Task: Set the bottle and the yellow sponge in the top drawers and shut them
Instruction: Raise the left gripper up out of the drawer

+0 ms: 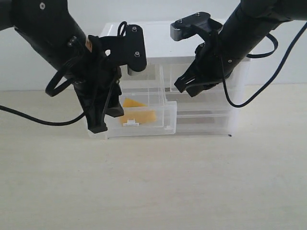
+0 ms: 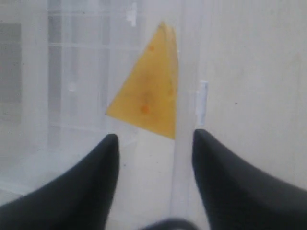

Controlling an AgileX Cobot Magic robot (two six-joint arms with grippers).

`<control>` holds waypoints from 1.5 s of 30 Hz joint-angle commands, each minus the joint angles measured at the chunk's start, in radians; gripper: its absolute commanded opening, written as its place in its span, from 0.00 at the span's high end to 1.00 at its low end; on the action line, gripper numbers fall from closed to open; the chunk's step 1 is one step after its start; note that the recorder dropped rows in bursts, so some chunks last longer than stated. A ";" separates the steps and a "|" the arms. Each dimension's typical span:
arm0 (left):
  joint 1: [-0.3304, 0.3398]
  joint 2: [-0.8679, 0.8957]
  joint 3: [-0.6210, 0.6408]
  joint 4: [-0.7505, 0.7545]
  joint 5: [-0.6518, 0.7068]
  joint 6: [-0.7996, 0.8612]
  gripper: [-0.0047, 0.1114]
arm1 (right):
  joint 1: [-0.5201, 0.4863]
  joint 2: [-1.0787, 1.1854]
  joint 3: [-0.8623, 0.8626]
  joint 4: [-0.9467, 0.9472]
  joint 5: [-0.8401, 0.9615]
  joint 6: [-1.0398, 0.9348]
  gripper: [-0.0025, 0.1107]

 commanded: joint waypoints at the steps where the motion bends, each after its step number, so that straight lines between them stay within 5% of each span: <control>1: 0.002 -0.010 -0.007 0.005 -0.042 -0.018 0.45 | -0.007 -0.014 -0.001 -0.004 0.003 -0.001 0.98; 11: 0.002 -0.061 -0.007 -0.025 -0.001 -0.031 0.45 | -0.007 -0.014 -0.001 -0.004 -0.004 -0.001 0.98; 21: 0.002 -0.192 -0.007 -0.167 0.262 -0.070 0.46 | -0.007 -0.014 -0.001 -0.004 -0.006 -0.003 0.98; 23: 0.002 -0.213 -0.005 -0.179 0.343 -0.138 0.55 | -0.007 -0.014 -0.001 -0.004 -0.004 -0.003 0.98; 26: 0.002 -0.233 0.039 -0.181 0.379 -0.162 0.89 | -0.007 -0.014 -0.001 -0.004 -0.004 -0.003 0.98; 29: 0.002 -0.233 0.142 -0.261 0.379 -0.166 0.92 | -0.007 -0.014 -0.001 -0.004 -0.002 -0.003 0.98; 36: 0.002 -0.231 0.383 -0.381 -0.051 -0.120 0.92 | -0.007 -0.014 -0.001 -0.004 -0.002 -0.003 0.98; 45: 0.002 -0.184 0.429 -0.304 -0.408 -0.162 0.92 | -0.007 -0.014 -0.001 -0.002 0.000 -0.003 0.98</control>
